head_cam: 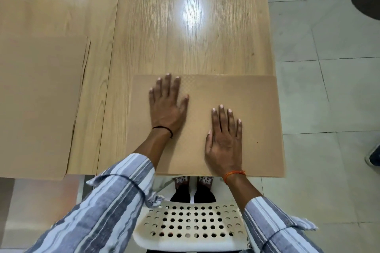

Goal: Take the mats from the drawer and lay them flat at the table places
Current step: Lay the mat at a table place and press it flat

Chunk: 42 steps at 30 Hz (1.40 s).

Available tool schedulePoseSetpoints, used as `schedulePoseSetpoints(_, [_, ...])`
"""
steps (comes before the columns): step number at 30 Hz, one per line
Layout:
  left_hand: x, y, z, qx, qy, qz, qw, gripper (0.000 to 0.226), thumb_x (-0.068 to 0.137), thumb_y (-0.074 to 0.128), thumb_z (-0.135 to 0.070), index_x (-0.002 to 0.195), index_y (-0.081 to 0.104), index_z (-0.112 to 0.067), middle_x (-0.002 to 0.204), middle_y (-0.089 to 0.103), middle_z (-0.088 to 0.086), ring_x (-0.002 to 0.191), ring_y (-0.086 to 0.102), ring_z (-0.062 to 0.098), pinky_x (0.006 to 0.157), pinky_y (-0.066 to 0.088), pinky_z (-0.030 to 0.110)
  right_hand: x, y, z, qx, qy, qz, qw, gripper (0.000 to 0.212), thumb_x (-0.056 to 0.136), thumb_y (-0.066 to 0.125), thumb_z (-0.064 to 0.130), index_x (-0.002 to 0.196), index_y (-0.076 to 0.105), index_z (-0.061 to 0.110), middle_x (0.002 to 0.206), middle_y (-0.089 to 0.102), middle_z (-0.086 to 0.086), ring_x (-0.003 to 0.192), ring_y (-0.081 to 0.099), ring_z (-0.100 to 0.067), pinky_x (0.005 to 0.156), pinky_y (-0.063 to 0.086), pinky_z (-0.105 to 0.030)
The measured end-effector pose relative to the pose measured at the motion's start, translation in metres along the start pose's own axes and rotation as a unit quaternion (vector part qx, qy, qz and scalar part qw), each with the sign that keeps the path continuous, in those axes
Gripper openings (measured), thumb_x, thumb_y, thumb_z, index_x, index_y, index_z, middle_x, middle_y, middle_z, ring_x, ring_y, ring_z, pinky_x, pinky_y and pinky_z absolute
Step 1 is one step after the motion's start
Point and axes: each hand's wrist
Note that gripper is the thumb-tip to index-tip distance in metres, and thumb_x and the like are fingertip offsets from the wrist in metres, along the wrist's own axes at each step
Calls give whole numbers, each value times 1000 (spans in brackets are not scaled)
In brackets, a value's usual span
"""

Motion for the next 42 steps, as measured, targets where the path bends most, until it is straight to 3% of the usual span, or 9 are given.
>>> schedulePoseSetpoints(8, [-31, -19, 64, -28, -130, -23, 991, 64, 100, 22, -51, 156, 3, -25, 164, -2, 2, 151, -4, 24, 120, 5, 52, -1, 1, 0, 6, -4, -5, 1000, 70, 98, 37, 27, 158, 2, 19, 166, -5, -2, 153, -5, -20, 123, 6, -48])
schedulePoseSetpoints(12, [-89, -16, 36, -11, -24, -11, 1000, 66, 100, 23, -45, 156, 2, -18, 164, -5, 4, 151, -7, 22, 121, 0, 48, -1, -1, 0, 10, -4, 0, 1000, 70, 96, 36, 29, 158, 3, 20, 166, -2, -2, 153, -3, -20, 123, 4, -48])
schedulePoseSetpoints(15, [-126, -3, 25, 18, 69, 27, 997, 64, 100, 25, -46, 156, 9, -21, 164, -1, 2, 151, -4, 21, 121, 8, 49, 0, 0, -1, 17, -5, 5, 1000, 71, 95, 35, 30, 158, 4, 20, 166, -1, -2, 153, -2, -21, 123, 5, -48])
schedulePoseSetpoints(23, [-127, -19, 66, 11, -65, 21, 998, 63, 98, 23, -52, 155, 7, -33, 164, -1, -7, 151, -1, 19, 121, 8, 47, -2, 0, -1, 23, -10, 6, 1000, 69, 96, 33, 31, 158, 5, 19, 166, -1, -2, 153, -2, -21, 123, 6, -49])
schedulePoseSetpoints(28, [-141, -42, 78, -45, -126, 15, 991, 59, 100, 38, -45, 153, 26, -23, 162, 17, 2, 148, 17, 25, 118, 20, 46, -2, -4, 1, 34, -16, 3, 999, 66, 96, 34, 30, 157, 12, 19, 166, 6, -2, 153, 4, -23, 123, 5, -49])
schedulePoseSetpoints(32, [-158, -67, 99, -129, -161, -13, 978, 48, 99, 46, -39, 137, 52, -9, 148, 44, 9, 134, 42, 26, 110, 37, 39, -1, -11, 8, 21, -7, 6, 1000, 63, 93, 36, 28, 153, 24, 15, 163, 18, -8, 150, 15, -28, 122, 10, -52])
schedulePoseSetpoints(35, [-170, -84, 118, -200, -184, -65, 960, 36, 97, 53, -33, 122, 63, -10, 128, 61, 5, 117, 56, 22, 94, 41, 27, 0, -22, 28, 32, -15, 12, 999, 57, 88, 47, 25, 143, 40, 11, 151, 37, -13, 141, 31, -33, 118, 20, -54])
schedulePoseSetpoints(39, [-182, -111, 150, -297, -219, -118, 922, 22, 94, 58, -26, 106, 72, -14, 105, 72, -1, 94, 67, 16, 80, 50, 27, -7, -32, 99, 133, -98, 11, 986, 41, 85, 47, 23, 123, 59, 15, 126, 59, -8, 120, 51, -29, 105, 37, -44])
schedulePoseSetpoints(42, [-193, -127, 184, -347, -219, -120, 904, 19, 94, 57, -22, 99, 74, -15, 98, 74, -4, 88, 69, 14, 81, 52, 27, -19, -30, 163, 229, -107, 64, 966, 32, 91, 53, 19, 122, 61, 20, 127, 60, -1, 119, 52, -22, 99, 42, -37])
Point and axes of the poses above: each hand's wrist, its own x-axis towards the middle knuckle, its own y-axis out of the palm, z = x × y
